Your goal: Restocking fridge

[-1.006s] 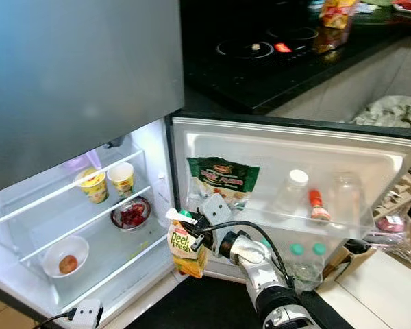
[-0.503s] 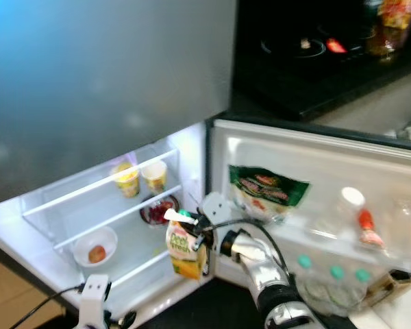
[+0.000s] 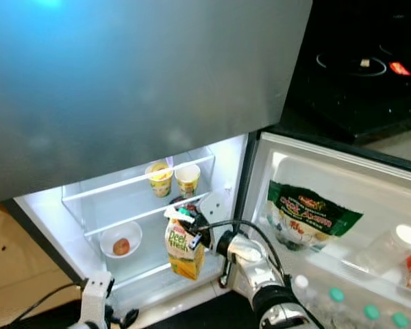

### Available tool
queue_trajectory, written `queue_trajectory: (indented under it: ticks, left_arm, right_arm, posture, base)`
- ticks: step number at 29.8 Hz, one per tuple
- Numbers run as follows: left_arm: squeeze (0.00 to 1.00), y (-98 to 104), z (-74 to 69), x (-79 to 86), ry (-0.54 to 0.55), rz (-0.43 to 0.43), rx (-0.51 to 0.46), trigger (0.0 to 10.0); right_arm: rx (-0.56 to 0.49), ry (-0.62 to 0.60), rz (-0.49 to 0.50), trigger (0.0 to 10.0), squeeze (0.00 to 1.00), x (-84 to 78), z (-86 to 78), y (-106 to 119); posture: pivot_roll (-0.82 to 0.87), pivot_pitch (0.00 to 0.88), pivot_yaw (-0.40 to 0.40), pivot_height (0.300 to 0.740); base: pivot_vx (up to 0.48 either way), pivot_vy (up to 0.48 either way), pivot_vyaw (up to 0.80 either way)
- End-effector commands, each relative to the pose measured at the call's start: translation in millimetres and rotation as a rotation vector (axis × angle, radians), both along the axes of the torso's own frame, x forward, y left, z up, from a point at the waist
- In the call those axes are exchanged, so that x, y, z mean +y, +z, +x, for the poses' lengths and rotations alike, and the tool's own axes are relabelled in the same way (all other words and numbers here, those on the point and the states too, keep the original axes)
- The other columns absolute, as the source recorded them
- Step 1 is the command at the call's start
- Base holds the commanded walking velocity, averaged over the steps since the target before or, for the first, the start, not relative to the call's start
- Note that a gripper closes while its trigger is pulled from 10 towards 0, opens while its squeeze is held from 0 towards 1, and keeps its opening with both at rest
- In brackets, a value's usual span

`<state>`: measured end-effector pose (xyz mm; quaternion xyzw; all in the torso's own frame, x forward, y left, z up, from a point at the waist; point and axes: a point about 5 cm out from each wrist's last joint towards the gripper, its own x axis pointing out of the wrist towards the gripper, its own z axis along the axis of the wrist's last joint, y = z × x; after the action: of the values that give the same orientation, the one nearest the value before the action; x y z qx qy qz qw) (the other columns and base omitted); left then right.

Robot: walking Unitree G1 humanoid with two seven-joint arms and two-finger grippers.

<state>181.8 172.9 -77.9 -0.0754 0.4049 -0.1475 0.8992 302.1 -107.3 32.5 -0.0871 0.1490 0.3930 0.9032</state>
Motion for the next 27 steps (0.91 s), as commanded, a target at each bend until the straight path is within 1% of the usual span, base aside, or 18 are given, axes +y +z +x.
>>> queue_trajectory:
  ticks: [1, 5, 7, 10, 11, 12, 14, 17, 18, 19, 20, 21, 22, 24, 25, 27]
  left_arm:
    - [0.0, -2.6, -4.8, 1.3, -0.001, 0.011, 0.021, 10.0]
    - [0.0, -2.4, -4.2, 1.5, 0.003, 0.011, 0.019, 10.0]
    - [0.0, -1.4, -2.3, 0.2, 0.006, 0.0, 0.011, 10.0]
    - [0.0, -0.9, -1.3, -0.9, 0.006, -0.006, 0.006, 10.0]
    - [0.0, -0.8, -1.2, -1.3, 0.005, -0.006, 0.004, 10.0]
    - [0.0, 0.7, 1.2, -3.1, 0.001, -0.014, -0.013, 10.0]
    - [0.0, 4.0, 6.8, -5.3, -0.002, -0.024, -0.043, 10.0]
    - [0.0, 6.7, 11.3, -6.9, -0.006, -0.035, -0.064, 10.0]
    - [0.0, 9.3, 15.4, -8.3, -0.016, -0.044, -0.083, 10.0]
    - [0.0, 9.3, 15.4, -8.3, -0.016, -0.044, -0.083, 10.0]
    - [0.0, 11.2, 18.4, -8.4, -0.018, -0.045, -0.095, 10.0]
    - [0.0, 11.2, 18.4, -8.4, -0.018, -0.045, -0.095, 10.0]
    - [0.0, 12.4, 20.5, -8.4, -0.019, -0.047, -0.103, 10.0]
    - [0.0, 14.1, 22.9, -7.7, -0.028, -0.042, -0.113, 10.0]
    - [0.0, 14.1, 22.9, -7.7, -0.028, -0.042, -0.113, 10.0]
    - [0.0, 14.3, 23.0, -6.8, -0.032, -0.039, -0.115, 10.0]
  right_arm:
    - [0.002, -0.01, -0.021, 10.0, 0.0, -3.4, 0.6, -0.9]
    - [0.014, -0.015, -0.037, 10.0, 0.0, -4.9, 0.6, -2.5]
    - [0.03, -0.039, -0.05, 10.0, 0.0, -9.1, 1.5, -4.3]
    - [0.039, -0.026, -0.072, 10.0, 0.0, -11.2, 0.3, -6.1]
    - [0.043, -0.017, -0.089, 10.0, 0.0, -12.5, -0.9, -7.8]
    - [0.069, -0.022, -0.133, 10.0, 0.0, -17.9, -3.8, -13.7]
    - [0.087, -0.049, -0.204, 10.0, 0.0, -26.6, -6.4, -20.4]
    - [0.106, -0.083, -0.206, 10.0, 0.0, -32.0, -7.3, -23.1]
    - [0.135, -0.091, -0.188, 10.0, 0.0, -34.9, -9.5, -25.3]
    - [0.135, -0.091, -0.188, 10.0, 0.0, -34.9, -9.5, -25.3]
    - [0.168, -0.049, -0.158, 10.0, 0.0, -33.3, -14.5, -28.0]
    - [0.168, -0.049, -0.158, 10.0, 0.0, -33.3, -14.5, -28.0]
    - [0.19, -0.017, -0.135, 10.0, 0.0, -32.0, -18.2, -29.8]
    - [0.257, 0.16, -0.008, 10.0, 0.0, -24.2, -34.4, -30.7]
    - [0.257, 0.16, -0.008, 10.0, 0.0, -24.2, -34.4, -30.7]
    - [0.32, 0.3, 0.04, 10.0, 0.0, -24.3, -50.5, -33.6]
  posture:
    - [-0.02, 0.001, 0.019, 0.74]
    - [-0.02, 0.008, 0.019, 0.74]
    - [-0.02, 0.007, 0.017, 0.74]
    - [-0.03, 0.008, 0.017, 0.74]
    - [-0.03, 0.008, 0.017, 0.74]
    - [-0.03, 0.011, 0.016, 0.74]
    - [-0.03, 0.019, 0.014, 0.74]
    - [-0.03, 0.02, 0.012, 0.74]
    - [-0.03, 0.028, 0.012, 0.74]
    - [-0.03, 0.028, 0.012, 0.74]
    - [-0.03, 0.029, 0.013, 0.74]
    - [-0.03, 0.029, 0.013, 0.74]
    - [-0.03, 0.029, 0.013, 0.74]
    - [-0.03, 0.033, 0.012, 0.74]
    - [-0.03, 0.033, 0.012, 0.74]
    - [-0.03, 0.033, 0.012, 0.74]
  base:
    - [0.0, 0.0, 0.0]
    - [0.0, 0.0, 0.0]
    - [0.0, 0.0, 0.0]
    - [0.0, 0.0, 0.0]
    - [0.0, 0.0, 0.0]
    - [0.0, 0.0, 0.0]
    - [0.0, 0.0, 0.0]
    - [0.0, 0.0, 0.0]
    - [0.0, 0.0, 0.0]
    - [0.0, 0.0, 0.0]
    - [0.0, 0.0, 0.0]
    - [0.0, 0.0, 0.0]
    - [0.0, 0.0, 0.0]
    - [0.0, 0.0, 0.0]
    - [0.0, 0.0, 0.0]
    - [0.0, 0.0, 0.0]
